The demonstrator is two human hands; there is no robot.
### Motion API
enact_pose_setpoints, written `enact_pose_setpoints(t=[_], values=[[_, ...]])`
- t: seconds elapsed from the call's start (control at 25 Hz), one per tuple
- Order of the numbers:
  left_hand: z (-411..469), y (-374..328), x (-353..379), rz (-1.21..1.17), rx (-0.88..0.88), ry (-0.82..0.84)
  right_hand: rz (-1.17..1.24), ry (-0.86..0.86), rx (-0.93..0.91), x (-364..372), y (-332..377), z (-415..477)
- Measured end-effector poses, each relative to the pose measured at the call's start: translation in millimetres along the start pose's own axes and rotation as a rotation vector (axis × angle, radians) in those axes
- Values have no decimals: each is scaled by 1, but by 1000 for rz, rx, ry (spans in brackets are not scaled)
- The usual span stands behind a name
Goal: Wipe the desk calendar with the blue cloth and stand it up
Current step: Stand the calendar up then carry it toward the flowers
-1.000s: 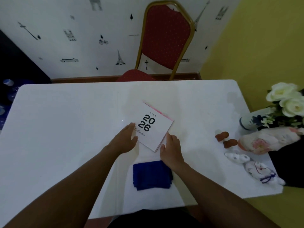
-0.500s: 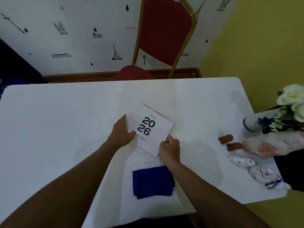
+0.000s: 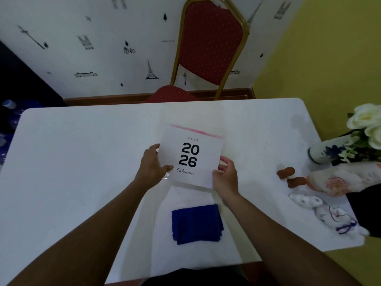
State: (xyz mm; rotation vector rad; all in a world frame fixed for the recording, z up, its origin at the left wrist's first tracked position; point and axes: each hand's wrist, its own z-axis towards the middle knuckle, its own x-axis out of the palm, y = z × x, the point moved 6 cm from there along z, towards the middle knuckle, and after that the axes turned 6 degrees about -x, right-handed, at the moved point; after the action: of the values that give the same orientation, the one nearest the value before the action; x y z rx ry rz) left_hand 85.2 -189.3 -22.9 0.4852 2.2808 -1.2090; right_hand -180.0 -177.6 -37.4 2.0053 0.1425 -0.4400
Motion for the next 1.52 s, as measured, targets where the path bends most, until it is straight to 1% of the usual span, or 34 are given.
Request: enact_pose_setpoints(t=[0.16,0.28,0.4,0.56,0.72,0.88,1.0,1.08,1.16,1.28,1.36,1.44,1.52], values=[[-12,-28,-13,-147,122,-71,43,-24,-152,-5,32,0],[-21,-38,-13,-136,196,-85,-31,8,-223,-2,44,-1],[-25,-28,-7,-110,185,-14,-107,66,-251,-1,37,2],[-33,-4,5,-95,124,75,-192,192,-275,2,20,8],[-32,6,12,-96,91,120,-266,316,-293,7,9,15],[-29,11,15,-38,83,148,-310,400,-283,6,5,35],[-27,21,19,60,82,189,-367,479,-306,2,0,43],[-25,30,19,163,107,197,-477,510,-381,-4,-8,42],[-22,37,19,331,162,215,-659,536,-499,-8,-21,41],[-15,49,23,653,270,204,-950,593,-636,-11,-37,46],[-13,55,28,742,294,184,-1104,594,-744,-15,-38,50],[-11,60,34,786,303,170,-1171,575,-815,-18,-36,52],[-9,63,36,853,311,156,-1186,562,-840,-19,-34,50]])
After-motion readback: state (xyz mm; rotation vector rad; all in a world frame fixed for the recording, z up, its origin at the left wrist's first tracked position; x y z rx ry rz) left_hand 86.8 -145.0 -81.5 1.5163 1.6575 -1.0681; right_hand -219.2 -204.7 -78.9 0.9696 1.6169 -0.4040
